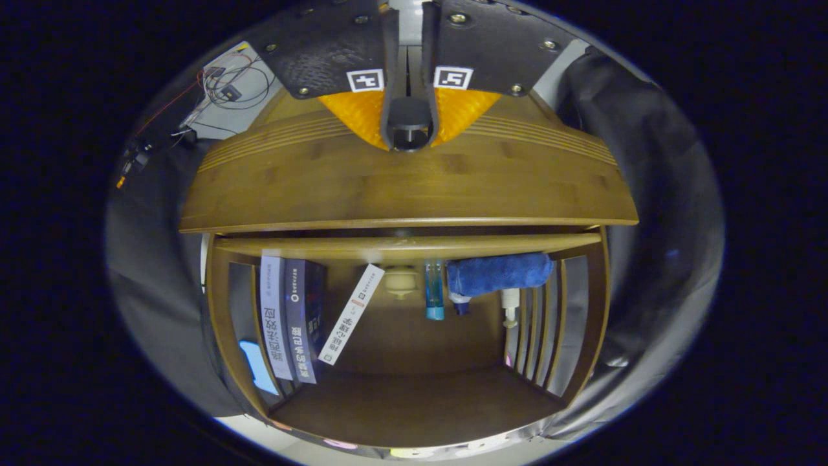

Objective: Pull open the drawer, take out the items inside it, and place them on the countertop above the cabinet.

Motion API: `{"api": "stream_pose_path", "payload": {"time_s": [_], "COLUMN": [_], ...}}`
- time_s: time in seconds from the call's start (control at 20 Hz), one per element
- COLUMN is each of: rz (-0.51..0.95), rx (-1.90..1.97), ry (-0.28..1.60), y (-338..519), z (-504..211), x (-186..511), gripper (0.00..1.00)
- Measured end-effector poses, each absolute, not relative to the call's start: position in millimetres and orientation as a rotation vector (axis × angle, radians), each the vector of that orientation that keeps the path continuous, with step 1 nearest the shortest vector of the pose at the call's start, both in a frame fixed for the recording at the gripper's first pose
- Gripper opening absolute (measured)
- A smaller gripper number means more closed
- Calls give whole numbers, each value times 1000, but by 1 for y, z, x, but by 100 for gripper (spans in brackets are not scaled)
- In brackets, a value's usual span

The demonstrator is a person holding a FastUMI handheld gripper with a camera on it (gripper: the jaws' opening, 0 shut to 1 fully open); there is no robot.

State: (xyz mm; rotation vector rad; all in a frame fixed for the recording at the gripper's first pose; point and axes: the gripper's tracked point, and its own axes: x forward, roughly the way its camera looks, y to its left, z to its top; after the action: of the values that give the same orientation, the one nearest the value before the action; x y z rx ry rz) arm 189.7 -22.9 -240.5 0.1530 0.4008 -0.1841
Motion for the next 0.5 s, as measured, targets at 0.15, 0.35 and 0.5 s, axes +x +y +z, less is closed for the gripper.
{"api": "stream_pose_path", "payload": {"time_s": [0.15,0.35,0.5], "rz": [-173,-163,-148], "rx": [155,177,186], "ry": [399,423,436], "y": [-19,-15,-9], "z": [-235,-233,-232], "x": [162,128,108], "gripper": [14,14,14]}}
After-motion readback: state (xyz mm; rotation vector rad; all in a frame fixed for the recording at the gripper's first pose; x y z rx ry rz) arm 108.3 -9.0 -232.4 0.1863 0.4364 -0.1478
